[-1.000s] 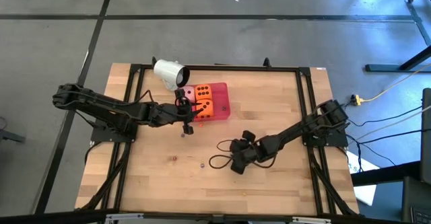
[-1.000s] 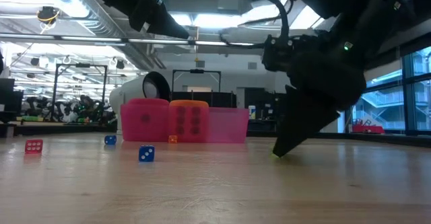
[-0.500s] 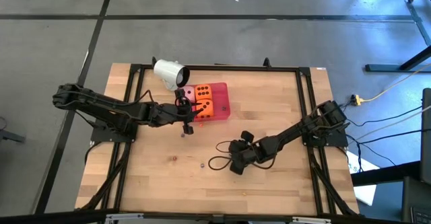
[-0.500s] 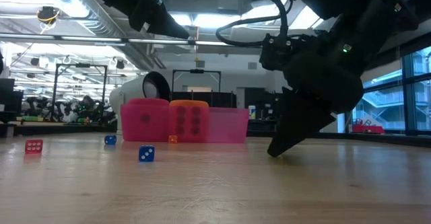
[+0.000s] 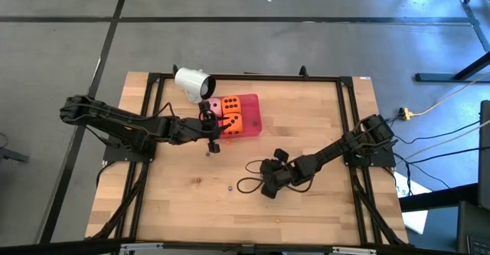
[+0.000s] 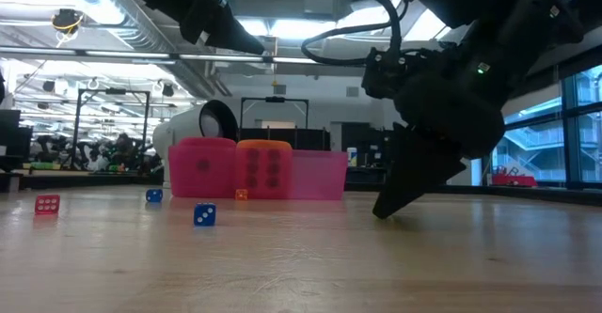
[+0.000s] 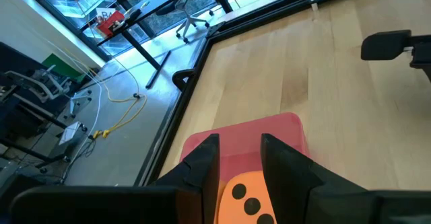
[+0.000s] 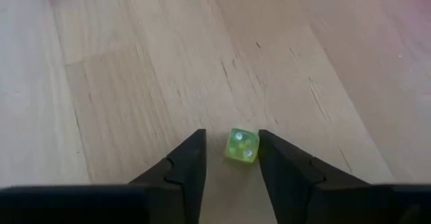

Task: Pick & Place Dice
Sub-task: Put the small light green dice into the red bin

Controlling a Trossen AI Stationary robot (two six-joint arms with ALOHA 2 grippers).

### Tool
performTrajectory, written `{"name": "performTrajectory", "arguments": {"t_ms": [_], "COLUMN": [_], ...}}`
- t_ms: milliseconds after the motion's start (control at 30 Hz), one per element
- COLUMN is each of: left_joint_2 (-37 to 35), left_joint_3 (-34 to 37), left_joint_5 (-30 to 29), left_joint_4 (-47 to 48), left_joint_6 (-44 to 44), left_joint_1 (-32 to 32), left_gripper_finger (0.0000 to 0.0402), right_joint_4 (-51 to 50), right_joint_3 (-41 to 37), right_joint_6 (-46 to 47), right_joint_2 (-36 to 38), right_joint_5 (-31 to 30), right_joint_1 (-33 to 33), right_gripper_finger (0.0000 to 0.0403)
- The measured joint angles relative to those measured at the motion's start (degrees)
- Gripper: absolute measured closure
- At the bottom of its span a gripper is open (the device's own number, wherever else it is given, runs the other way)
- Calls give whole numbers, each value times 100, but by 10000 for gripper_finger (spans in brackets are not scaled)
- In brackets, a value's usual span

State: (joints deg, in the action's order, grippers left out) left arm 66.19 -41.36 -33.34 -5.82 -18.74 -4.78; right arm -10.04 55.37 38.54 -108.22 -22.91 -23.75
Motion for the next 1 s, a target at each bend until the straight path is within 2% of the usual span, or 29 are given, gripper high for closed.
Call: {"name": "performTrajectory", "arguments": {"t_ms": [1000], "left_joint_2": [0], "left_joint_3": [0], "left_joint_5": [0], "left_joint_4": [0], "left_joint_6": [0], "left_joint_1": [0], "left_gripper_finger": [297], "right_joint_4": [55], "right_joint_3": [-11], "right_joint_6": [-33], "right_joint_2": [-5], "right_joint_5": [-46], "right_joint_1": [72], "right_gripper_finger": [336]}}
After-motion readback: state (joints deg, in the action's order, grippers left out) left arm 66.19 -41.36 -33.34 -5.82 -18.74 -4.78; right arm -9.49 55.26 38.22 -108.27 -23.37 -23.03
